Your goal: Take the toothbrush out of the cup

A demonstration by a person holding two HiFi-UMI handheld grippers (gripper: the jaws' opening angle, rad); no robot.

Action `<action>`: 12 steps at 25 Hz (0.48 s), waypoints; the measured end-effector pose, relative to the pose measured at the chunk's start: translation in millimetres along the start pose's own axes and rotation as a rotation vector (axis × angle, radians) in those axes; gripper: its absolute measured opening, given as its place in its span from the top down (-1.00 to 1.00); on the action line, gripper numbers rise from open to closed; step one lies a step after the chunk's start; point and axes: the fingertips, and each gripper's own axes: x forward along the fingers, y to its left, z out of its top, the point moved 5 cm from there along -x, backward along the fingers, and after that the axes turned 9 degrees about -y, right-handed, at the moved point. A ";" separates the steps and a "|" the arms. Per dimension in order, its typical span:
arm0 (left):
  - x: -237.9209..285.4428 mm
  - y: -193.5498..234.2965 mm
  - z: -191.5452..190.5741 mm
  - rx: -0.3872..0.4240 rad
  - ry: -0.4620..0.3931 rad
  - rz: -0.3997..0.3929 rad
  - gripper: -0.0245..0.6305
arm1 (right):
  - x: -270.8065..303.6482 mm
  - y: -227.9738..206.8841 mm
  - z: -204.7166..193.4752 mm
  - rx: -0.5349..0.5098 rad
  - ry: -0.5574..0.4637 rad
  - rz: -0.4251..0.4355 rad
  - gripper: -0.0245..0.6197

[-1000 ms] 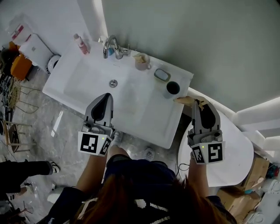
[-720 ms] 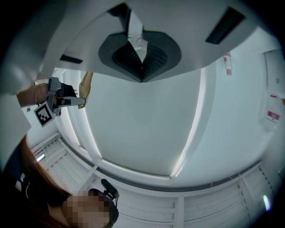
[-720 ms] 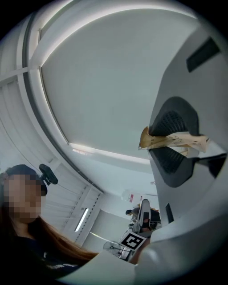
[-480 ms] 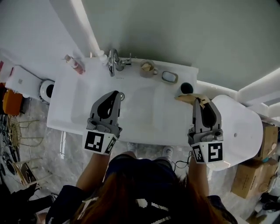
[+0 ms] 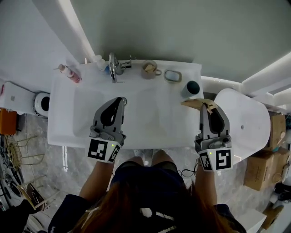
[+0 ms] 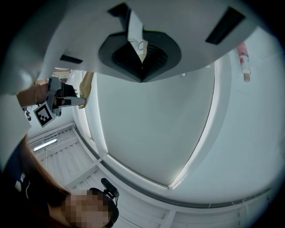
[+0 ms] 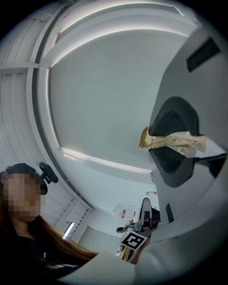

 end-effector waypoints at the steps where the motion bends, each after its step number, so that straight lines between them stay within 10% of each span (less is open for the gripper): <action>1: 1.6 0.0 -1.9 -0.004 0.002 0.000 0.87 | 0.6 -0.3 -1.4 0.001 0.005 0.002 0.67; 12: 48.1 -16.6 -12.0 0.007 0.016 -0.005 0.87 | 21.2 -16.4 -12.0 0.021 0.024 0.077 0.66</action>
